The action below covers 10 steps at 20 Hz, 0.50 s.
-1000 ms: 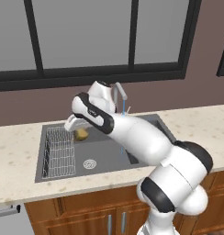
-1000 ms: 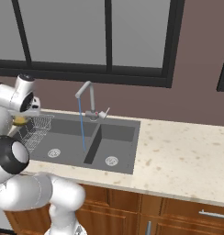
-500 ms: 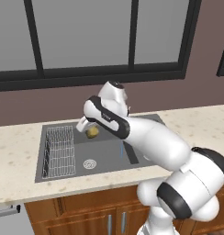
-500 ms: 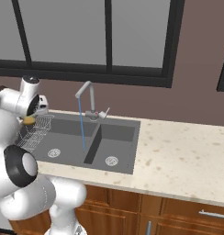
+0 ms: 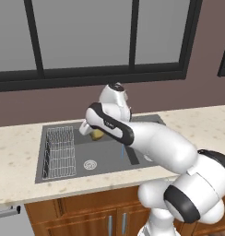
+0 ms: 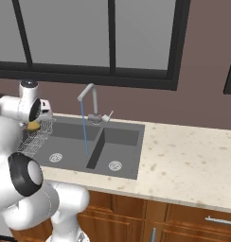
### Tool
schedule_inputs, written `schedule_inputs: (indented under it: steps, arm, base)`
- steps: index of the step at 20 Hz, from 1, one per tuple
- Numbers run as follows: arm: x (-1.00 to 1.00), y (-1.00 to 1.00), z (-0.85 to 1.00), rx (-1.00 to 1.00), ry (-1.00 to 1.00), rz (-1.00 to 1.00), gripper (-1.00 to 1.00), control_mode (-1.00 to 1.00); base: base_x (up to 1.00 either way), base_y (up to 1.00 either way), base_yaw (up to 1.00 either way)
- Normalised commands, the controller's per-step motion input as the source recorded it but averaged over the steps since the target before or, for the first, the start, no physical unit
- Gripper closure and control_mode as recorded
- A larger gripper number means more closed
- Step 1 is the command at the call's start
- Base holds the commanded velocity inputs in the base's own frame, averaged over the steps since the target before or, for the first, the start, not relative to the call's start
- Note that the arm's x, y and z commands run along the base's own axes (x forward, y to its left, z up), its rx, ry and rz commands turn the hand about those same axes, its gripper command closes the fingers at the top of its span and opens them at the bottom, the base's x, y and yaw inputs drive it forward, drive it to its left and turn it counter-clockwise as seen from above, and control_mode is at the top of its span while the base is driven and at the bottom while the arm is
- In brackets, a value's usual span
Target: Soak the sponge with water for a few seconds and then drop it inside the sink.
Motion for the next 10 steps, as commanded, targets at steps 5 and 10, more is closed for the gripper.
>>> schedule_inputs:
  steps: [5,10]
  arm:
    - [0.0,0.0,0.0,-0.1,0.17,-0.19,1.0,-1.0]
    - [0.06,-0.12,0.0,-0.14,0.17,-0.25,1.0,-1.0]
  base:
    - [0.0,0.0,0.0]
    - [0.0,0.0,0.0]
